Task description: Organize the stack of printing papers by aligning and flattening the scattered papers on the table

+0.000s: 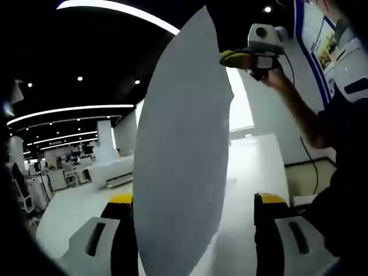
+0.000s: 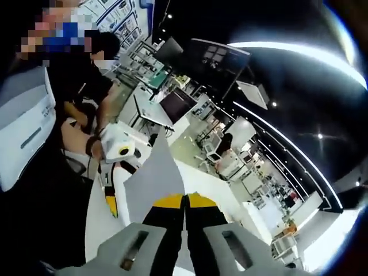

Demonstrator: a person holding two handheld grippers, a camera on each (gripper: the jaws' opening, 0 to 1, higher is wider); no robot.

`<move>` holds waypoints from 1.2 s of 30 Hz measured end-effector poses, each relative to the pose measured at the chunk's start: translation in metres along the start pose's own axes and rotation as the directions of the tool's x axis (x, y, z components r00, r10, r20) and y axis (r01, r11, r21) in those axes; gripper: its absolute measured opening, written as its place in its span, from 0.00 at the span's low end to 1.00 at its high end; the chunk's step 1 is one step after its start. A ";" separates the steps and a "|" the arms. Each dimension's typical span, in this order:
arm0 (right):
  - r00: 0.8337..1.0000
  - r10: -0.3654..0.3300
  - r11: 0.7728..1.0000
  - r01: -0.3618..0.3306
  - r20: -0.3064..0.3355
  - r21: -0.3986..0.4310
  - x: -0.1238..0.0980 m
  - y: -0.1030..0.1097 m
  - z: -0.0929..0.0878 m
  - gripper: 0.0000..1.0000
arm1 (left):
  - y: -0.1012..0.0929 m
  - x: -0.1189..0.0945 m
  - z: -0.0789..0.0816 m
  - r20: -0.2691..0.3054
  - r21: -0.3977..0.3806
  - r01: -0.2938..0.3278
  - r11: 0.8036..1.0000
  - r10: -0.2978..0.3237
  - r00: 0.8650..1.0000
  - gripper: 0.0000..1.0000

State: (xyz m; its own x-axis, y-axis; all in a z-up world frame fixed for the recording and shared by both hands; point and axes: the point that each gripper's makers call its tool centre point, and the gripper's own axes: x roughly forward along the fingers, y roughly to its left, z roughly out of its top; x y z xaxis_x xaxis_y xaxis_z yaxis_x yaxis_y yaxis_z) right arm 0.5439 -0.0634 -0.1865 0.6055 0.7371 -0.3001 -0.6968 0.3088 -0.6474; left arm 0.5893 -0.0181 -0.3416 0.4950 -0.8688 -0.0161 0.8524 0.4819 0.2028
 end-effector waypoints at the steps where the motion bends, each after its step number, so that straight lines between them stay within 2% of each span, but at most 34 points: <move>1: 1.000 0.006 1.000 -0.006 0.003 -0.005 0.002 0.002 0.002 0.00 | -0.003 0.001 0.000 -0.003 0.008 0.010 1.000 -0.010 1.000 0.78; 9: 0.999 0.040 0.999 -0.039 0.024 -0.023 0.012 0.013 0.011 0.00 | -0.012 0.005 0.001 0.002 0.005 0.050 0.999 -0.050 0.999 0.70; 16: 0.997 0.068 0.997 -0.067 0.024 -0.035 0.020 0.022 0.013 0.00 | -0.016 0.004 0.011 0.048 -0.038 0.082 0.996 -0.080 0.996 0.67; 22: 0.996 0.088 0.995 -0.087 0.021 -0.041 0.025 0.028 0.014 0.00 | -0.017 0.005 0.012 0.049 -0.033 0.084 0.996 -0.082 0.995 0.66; 26: 0.997 0.075 0.995 -0.074 0.001 -0.071 0.033 0.026 0.013 0.00 | -0.016 0.005 0.015 0.066 -0.047 0.086 0.995 -0.083 0.994 0.66; 36: 0.997 0.076 0.993 -0.073 0.030 -0.093 0.036 0.021 0.035 0.00 | -0.004 0.000 0.024 0.092 -0.057 0.053 0.997 -0.047 0.995 0.65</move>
State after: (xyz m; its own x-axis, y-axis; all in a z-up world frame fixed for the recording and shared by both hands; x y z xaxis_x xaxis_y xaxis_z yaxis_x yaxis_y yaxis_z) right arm 0.5381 -0.0090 -0.1860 0.5388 0.7761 -0.3276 -0.7003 0.1965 -0.6863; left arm 0.5819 -0.0225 -0.3190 0.4365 -0.8974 0.0640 0.8856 0.4411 0.1453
